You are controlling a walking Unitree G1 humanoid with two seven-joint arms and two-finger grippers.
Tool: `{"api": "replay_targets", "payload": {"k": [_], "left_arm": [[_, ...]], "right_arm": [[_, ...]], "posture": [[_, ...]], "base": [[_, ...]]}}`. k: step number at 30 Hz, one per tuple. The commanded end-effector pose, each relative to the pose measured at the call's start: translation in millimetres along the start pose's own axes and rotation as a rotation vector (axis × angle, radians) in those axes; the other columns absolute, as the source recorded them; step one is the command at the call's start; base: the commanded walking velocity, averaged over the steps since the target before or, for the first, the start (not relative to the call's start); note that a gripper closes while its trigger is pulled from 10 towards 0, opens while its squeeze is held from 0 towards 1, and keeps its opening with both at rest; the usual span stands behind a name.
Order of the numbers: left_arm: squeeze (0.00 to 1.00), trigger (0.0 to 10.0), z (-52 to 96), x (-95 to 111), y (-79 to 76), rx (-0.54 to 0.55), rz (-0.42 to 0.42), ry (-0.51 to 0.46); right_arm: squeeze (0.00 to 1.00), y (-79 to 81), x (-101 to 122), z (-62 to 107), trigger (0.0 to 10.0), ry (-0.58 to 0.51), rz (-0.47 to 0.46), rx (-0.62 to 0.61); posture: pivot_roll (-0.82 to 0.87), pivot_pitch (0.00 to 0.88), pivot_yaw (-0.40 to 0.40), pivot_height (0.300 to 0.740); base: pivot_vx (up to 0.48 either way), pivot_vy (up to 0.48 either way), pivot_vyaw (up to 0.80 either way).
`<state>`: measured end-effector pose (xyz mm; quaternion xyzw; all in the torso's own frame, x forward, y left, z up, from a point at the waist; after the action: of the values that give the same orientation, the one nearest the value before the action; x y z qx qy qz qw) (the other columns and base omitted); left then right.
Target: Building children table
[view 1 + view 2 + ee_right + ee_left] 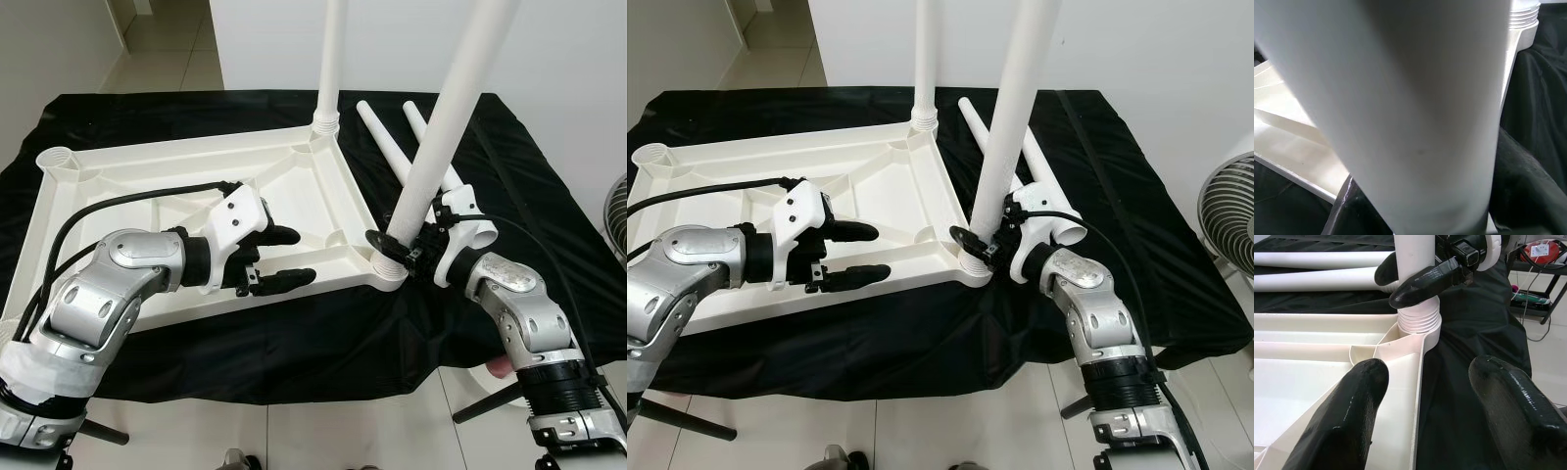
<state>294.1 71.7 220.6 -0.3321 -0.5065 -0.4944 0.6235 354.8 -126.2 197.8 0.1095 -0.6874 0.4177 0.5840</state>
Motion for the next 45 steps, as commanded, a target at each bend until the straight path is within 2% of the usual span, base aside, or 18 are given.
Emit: {"api": "replay_targets", "payload": {"k": [1,6,8,12,14,15,17,21,23,24,27,30,33,39,40,41,42,45], "left_arm": [[0.00,10.0,3.4,0.0,0.1,0.004,0.001,0.007],[0.00,10.0,3.2,-0.3,-0.1,0.002,0.001,0.008],[0.00,10.0,3.1,-0.7,-0.4,0.001,0.002,0.009],[0.00,10.0,3.1,-0.8,-0.6,0.000,0.002,0.009],[0.00,10.0,3.1,-1.2,-0.8,0.001,0.005,0.009],[0.00,10.0,3.1,-1.2,-0.8,0.001,0.005,0.009],[0.00,10.0,3.2,-1.2,-1.2,0.000,0.007,0.008],[0.00,10.0,3.2,-1.3,-1.3,0.000,0.007,0.009],[0.00,10.0,3.0,-1.5,-1.8,-0.004,0.007,0.010],[0.00,10.0,2.9,-1.5,-1.9,-0.004,0.006,0.010],[0.00,10.0,3.0,-1.4,-2.0,-0.006,0.008,0.009],[0.00,10.0,2.6,-1.3,-1.7,-0.006,0.008,0.010],[0.00,10.0,2.4,-1.1,-1.5,-0.005,0.008,0.010],[0.00,10.0,2.7,-1.0,-1.1,-0.002,0.007,0.009],[0.00,10.0,2.7,-1.1,-1.1,-0.001,0.007,0.009],[0.00,10.0,2.7,-1.1,-1.1,-0.001,0.007,0.009],[0.00,10.0,2.8,-1.0,-0.9,0.000,0.007,0.009],[0.00,10.0,2.7,-1.0,-0.9,0.000,0.007,0.008]], "right_arm": [[0.00,21.7,-8.3,-3.1,0.0,0.007,-0.068,0.082],[0.00,22.4,-13.7,-3.2,0.0,0.031,-0.083,0.066],[0.00,20.0,-29.4,-4.4,0.0,0.115,-0.069,-0.018],[0.00,19.1,-36.5,-4.8,0.0,0.153,-0.065,-0.062],[0.00,16.8,-52.3,-3.6,0.0,0.239,-0.075,-0.193],[0.00,16.8,-52.3,-3.6,0.0,0.239,-0.075,-0.193],[0.00,15.9,-67.1,0.8,0.0,0.315,-0.124,-0.331],[0.00,15.8,-73.0,3.6,0.0,0.346,-0.148,-0.387],[0.00,24.4,-93.9,15.5,0.0,0.460,-0.217,-0.554],[0.00,26.4,-96.8,17.6,0.0,0.478,-0.229,-0.578],[0.00,28.2,-99.0,21.4,0.0,0.502,-0.217,-0.633],[0.00,32.5,-104.3,31.2,0.0,0.562,-0.245,-0.782],[0.00,33.3,-103.2,32.8,0.0,0.568,-0.255,-0.833],[0.00,35.1,-93.3,23.4,0.0,0.518,-0.257,-0.825],[0.00,34.0,-88.7,20.0,10.0,0.491,-0.245,-0.812],[0.00,34.0,-88.7,20.0,10.0,0.491,-0.245,-0.812],[0.99,31.5,-80.7,15.5,10.0,0.437,-0.237,-0.796],[1.00,28.9,-72.5,10.9,10.0,0.390,-0.222,-0.778]], "posture": [[0.00,0.145,0.041,0.740],[0.00,0.146,0.042,0.740],[-0.01,0.148,0.040,0.740],[-0.01,0.148,0.040,0.740],[0.00,0.151,0.038,0.740],[0.00,0.151,0.038,0.740],[0.00,0.151,0.038,0.740],[0.00,0.151,0.038,0.740],[-0.01,0.153,0.042,0.740],[-0.01,0.153,0.042,0.740],[-0.01,0.153,0.042,0.740],[-0.01,0.154,0.042,0.740],[-0.01,0.153,0.041,0.740],[-0.01,0.151,0.039,0.740],[-0.01,0.150,0.038,0.740],[-0.01,0.150,0.038,0.740],[-0.01,0.149,0.037,0.740],[-0.01,0.149,0.036,0.740]], "base": [[0.000,0.000,0.00],[0.000,0.000,0.00],[0.000,0.000,0.00],[0.000,0.000,0.00],[0.000,0.000,0.00],[0.000,0.000,0.00],[0.000,0.000,0.00],[0.000,0.000,0.00],[0.000,0.000,0.00],[0.000,0.000,0.00],[0.000,0.000,0.00],[0.000,0.000,0.00],[0.000,0.000,0.00],[0.000,0.000,0.00],[0.000,0.000,0.00],[0.000,0.000,0.00],[0.000,0.000,0.00],[0.000,0.000,0.00]]}}
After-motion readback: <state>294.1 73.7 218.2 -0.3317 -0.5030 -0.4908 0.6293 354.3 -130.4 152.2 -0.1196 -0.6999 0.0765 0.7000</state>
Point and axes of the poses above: a point about 5 cm out from each wrist's last joint towards the gripper, its own z axis pointing back from the gripper into the wrist, its own x axis along the axis of the wrist's last joint, y = z × x, the point moved 5 cm from there along -z, pointing out of the wrist towards the gripper, and after that the axes turned 13 degrees about z, right-handed, at the moved point
